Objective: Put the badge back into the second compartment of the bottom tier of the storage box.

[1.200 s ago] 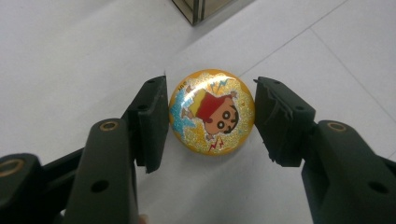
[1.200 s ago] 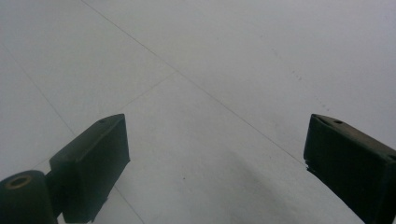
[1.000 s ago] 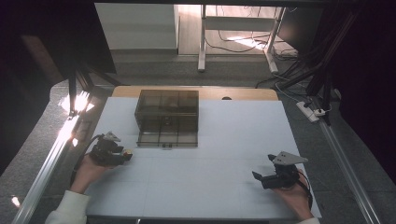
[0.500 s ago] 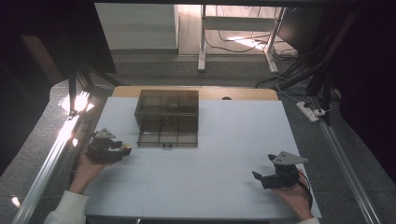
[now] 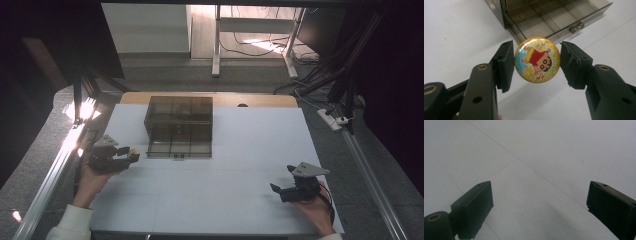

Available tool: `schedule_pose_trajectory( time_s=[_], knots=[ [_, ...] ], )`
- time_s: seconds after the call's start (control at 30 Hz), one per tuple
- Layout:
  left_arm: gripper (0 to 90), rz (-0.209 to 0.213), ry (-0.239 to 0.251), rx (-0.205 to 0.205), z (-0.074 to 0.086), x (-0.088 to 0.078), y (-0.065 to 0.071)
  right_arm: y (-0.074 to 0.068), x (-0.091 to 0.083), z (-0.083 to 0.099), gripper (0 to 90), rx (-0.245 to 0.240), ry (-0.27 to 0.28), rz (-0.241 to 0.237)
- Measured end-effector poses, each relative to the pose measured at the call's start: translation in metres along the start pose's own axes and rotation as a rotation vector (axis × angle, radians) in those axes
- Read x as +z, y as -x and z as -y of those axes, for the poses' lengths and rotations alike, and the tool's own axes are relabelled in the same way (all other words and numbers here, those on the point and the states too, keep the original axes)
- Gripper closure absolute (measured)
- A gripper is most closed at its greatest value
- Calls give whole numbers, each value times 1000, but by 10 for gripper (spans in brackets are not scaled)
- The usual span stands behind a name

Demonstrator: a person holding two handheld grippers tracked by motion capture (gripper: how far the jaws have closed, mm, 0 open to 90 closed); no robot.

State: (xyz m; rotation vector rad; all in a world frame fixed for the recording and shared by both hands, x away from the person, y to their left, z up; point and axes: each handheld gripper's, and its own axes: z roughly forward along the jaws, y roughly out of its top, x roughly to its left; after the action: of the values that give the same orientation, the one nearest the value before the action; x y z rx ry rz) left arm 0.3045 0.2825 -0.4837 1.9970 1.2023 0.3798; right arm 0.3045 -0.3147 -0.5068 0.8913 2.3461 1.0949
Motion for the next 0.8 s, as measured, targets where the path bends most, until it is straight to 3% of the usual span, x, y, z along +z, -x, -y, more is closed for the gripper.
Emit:
schedule_pose_trajectory(
  time_s=[0.37,0.8],
  knots=[
    [459,7,52,-7,-5,-7,2,0,0,0,65,2,2,1],
    [459,9,81,-3,-12,-9,4,0,0,0,66,3,3,2]
  ],
)
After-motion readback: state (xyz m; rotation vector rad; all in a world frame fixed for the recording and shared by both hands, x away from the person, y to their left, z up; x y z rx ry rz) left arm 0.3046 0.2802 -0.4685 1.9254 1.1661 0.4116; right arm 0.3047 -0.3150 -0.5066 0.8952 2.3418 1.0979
